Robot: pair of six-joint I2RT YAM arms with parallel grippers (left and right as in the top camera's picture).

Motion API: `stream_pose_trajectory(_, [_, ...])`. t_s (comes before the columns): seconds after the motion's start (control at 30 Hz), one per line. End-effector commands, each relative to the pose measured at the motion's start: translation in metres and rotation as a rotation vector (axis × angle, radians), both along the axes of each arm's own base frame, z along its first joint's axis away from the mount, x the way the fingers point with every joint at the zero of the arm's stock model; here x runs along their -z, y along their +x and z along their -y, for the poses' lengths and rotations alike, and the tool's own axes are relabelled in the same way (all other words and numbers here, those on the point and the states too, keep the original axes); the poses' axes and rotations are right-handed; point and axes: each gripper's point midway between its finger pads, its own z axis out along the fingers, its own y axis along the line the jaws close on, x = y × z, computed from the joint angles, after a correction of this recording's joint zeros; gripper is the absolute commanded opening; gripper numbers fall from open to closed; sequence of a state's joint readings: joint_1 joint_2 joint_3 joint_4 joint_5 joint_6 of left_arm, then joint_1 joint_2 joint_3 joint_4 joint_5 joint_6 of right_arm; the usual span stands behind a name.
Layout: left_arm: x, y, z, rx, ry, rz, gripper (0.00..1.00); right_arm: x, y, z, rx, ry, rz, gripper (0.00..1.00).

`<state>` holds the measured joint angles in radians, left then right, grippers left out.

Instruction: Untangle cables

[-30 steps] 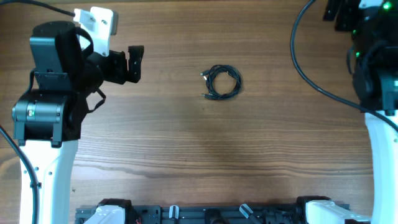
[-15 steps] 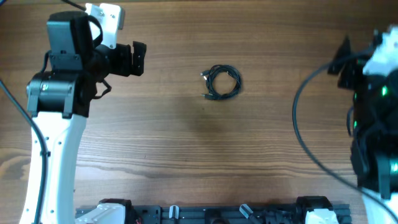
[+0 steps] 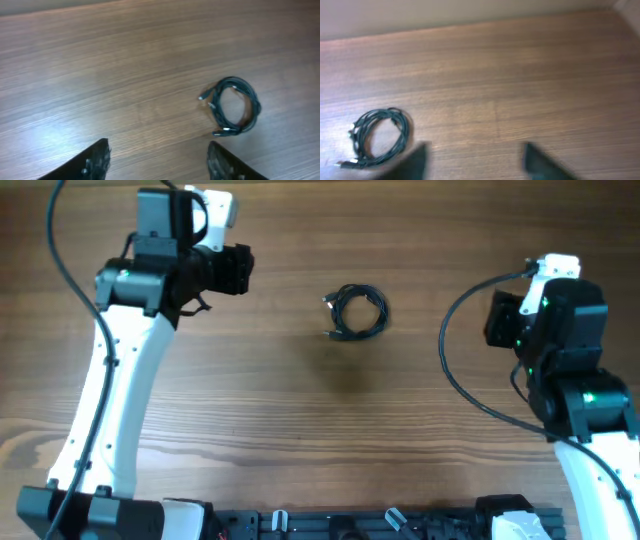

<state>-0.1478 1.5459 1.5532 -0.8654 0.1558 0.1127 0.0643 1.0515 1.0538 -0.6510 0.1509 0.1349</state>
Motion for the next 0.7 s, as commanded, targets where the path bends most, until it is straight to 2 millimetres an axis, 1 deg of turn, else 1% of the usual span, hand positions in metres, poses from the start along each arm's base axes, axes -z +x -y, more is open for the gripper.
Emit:
stream_pose_trajectory(0.0, [-0.007,0.004,0.011,0.024,-0.012,0.028,0.25,0.009,0.007,-0.01,-0.025,0.046,-0.024,0.14])
stream_pose_trajectory(0.03, [-0.007,0.005,0.011,0.025,-0.012,0.028,0.43,0.013,0.009,-0.011,-0.028,0.047,-0.035,0.56])
stream_pose_trajectory(0.07, [-0.007,0.005,0.011,0.025,-0.012,0.027,0.72,0.015,0.011,-0.011,-0.029,0.049,-0.039,0.97])
stream_pose_trajectory(0.1, [-0.007,0.005,0.011,0.025,-0.012,0.03,0.84,0.017,0.012,-0.012,-0.034,0.052,-0.045,1.0])
stream_pose_trajectory(0.13, [-0.008,0.006,0.011,0.025,-0.013,0.035,0.9,0.02,0.014,-0.012,-0.034,0.051,-0.05,1.0])
stream_pose_trajectory(0.2, [-0.008,0.007,0.013,0.032,-0.021,0.036,0.97,0.023,0.016,-0.013,-0.036,0.052,-0.059,1.0])
stream_pose_trajectory(0.3, [-0.002,0.009,0.02,0.058,-0.046,0.018,1.0,0.028,0.019,-0.021,-0.073,0.079,-0.073,1.0])
stream_pose_trajectory(0.43, [0.024,0.012,0.038,0.135,-0.108,-0.06,1.0,0.035,0.022,-0.04,-0.187,0.106,-0.096,1.0])
stream_pose_trajectory(0.47, [0.034,0.015,0.045,0.158,-0.137,-0.087,1.0,0.035,0.023,-0.044,-0.209,0.124,-0.097,1.0])
stream_pose_trajectory(0.53, [0.048,0.021,0.053,0.179,-0.161,-0.112,1.0,0.036,0.022,-0.048,-0.226,0.139,-0.1,1.0])
stream_pose_trajectory(0.6, [0.063,0.027,0.066,0.207,-0.177,-0.133,1.0,0.036,0.021,-0.048,-0.216,0.151,-0.104,1.0])
stream_pose_trajectory(0.67, [0.072,0.028,0.078,0.231,-0.177,-0.144,1.0,0.038,0.02,-0.047,-0.19,0.168,-0.112,1.0])
